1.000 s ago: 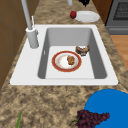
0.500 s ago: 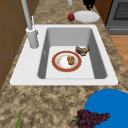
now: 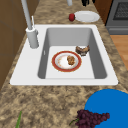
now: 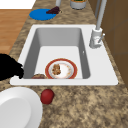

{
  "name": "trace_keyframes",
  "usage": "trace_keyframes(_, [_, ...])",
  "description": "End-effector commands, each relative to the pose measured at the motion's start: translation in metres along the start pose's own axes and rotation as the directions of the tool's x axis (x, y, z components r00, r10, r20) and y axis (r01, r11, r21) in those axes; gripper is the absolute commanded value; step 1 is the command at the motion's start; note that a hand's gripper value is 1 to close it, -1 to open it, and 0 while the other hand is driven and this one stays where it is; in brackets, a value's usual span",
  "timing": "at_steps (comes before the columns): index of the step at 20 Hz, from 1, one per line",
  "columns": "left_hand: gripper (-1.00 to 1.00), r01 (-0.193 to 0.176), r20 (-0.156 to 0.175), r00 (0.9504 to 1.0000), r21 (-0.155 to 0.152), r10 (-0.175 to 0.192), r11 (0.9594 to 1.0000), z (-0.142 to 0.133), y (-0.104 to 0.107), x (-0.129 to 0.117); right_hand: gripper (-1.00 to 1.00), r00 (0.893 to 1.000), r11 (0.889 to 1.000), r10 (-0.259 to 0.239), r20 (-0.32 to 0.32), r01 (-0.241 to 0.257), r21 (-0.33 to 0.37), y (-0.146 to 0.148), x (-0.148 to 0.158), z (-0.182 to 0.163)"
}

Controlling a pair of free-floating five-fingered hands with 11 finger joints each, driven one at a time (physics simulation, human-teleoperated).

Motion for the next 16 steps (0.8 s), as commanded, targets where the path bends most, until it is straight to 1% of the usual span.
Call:
trace_keyframes(1, [0.00, 0.000, 0.000, 1.0000, 0.000, 0.000, 1.0000, 0.000, 0.000, 0.000, -1.00, 0.999, 0.999, -0.033, -0.037, 0.033, 0.016, -0.029, -0.002, -0.002])
trace_keyframes(3, [0.00, 0.000, 0.000, 1.0000, 0.000, 0.000, 1.0000, 0.000, 0.000, 0.000, -1.00, 0.999, 0.999, -0.013, -0.037, 0.014, 0.039, -0.028, -0.019, -0.016])
trace_keyframes(5, [0.00, 0.000, 0.000, 1.0000, 0.000, 0.000, 1.0000, 0.000, 0.000, 0.000, -1.00, 0.999, 1.000, 0.012, -0.048, -0.011, 0.028, -0.028, -0.032, -0.035])
trace_keyframes(10, [0.00, 0.000, 0.000, 1.0000, 0.000, 0.000, 1.0000, 0.000, 0.000, 0.000, -1.00, 0.998, 0.999, 0.021, -0.062, -0.018, 0.038, -0.037, -0.056, -0.073])
trace_keyframes(16, [0.00, 0.000, 0.000, 1.0000, 0.000, 0.000, 1.0000, 0.000, 0.000, 0.000, -1.00, 0.995, 0.996, 0.065, -0.078, -0.060, 0.059, -0.043, -0.099, -0.108])
